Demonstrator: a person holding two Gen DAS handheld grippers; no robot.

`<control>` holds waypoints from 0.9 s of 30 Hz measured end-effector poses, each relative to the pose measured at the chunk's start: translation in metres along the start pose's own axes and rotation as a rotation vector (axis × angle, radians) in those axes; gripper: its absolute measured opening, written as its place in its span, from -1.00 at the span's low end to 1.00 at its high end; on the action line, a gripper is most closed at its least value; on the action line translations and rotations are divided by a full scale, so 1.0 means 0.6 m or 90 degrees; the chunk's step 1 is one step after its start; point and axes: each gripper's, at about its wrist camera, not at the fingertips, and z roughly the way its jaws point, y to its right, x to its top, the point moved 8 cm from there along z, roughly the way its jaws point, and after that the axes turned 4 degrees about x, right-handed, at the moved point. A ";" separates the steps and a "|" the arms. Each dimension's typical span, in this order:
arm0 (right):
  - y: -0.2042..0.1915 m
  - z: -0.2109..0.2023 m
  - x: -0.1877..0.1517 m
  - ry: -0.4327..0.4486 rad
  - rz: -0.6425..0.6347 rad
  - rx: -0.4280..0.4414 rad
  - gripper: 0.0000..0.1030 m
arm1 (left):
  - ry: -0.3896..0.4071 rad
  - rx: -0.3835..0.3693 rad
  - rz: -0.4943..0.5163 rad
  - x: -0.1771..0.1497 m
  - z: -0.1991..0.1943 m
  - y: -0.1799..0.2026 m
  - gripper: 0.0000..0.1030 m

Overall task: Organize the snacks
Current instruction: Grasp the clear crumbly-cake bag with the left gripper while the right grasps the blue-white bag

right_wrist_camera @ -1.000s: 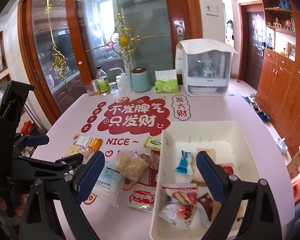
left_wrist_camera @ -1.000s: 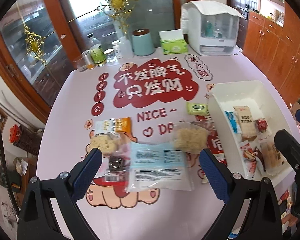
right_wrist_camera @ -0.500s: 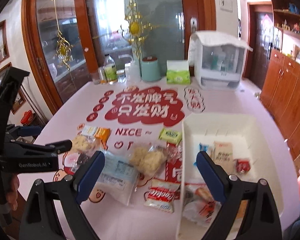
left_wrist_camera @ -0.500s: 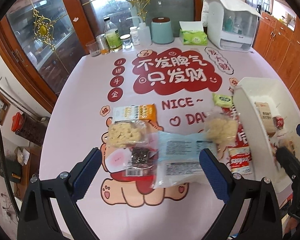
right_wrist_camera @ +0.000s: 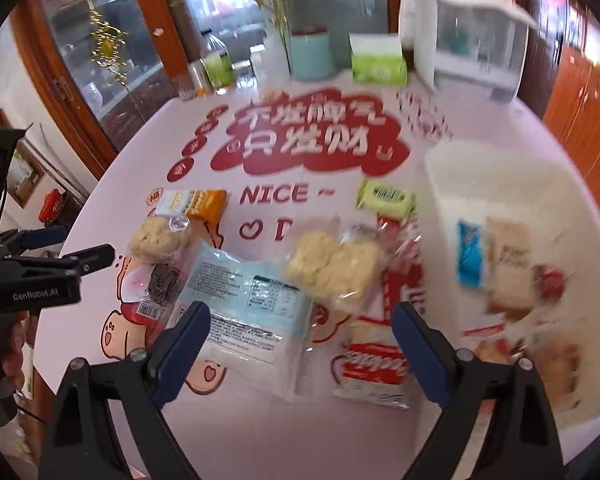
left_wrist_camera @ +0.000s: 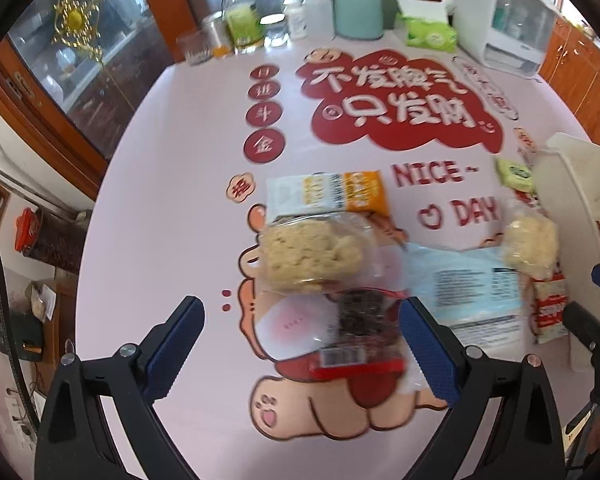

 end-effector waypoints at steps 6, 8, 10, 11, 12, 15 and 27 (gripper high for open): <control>-0.073 0.048 -0.006 -0.020 -0.171 0.004 0.70 | -0.045 -0.037 -0.008 0.003 0.060 -0.022 0.89; -0.098 0.061 -0.006 -0.012 -0.243 0.007 0.70 | -0.063 -0.058 -0.010 0.003 0.080 -0.020 0.89; -0.125 0.079 -0.011 -0.015 -0.327 0.017 0.70 | -0.081 -0.074 -0.011 0.003 0.099 -0.016 0.89; -0.134 0.085 -0.013 -0.019 -0.353 0.022 0.70 | -0.087 -0.079 -0.012 0.002 0.105 -0.013 0.89; -0.144 0.092 -0.017 -0.029 -0.391 0.025 0.71 | -0.094 -0.087 -0.011 0.002 0.112 -0.010 0.89; -0.168 0.101 -0.031 -0.043 -0.475 0.038 0.86 | -0.105 -0.104 -0.002 0.003 0.128 0.002 0.89; -0.196 0.181 -0.068 -0.106 -0.642 0.028 0.99 | -0.152 -0.150 -0.007 0.037 0.190 0.027 0.89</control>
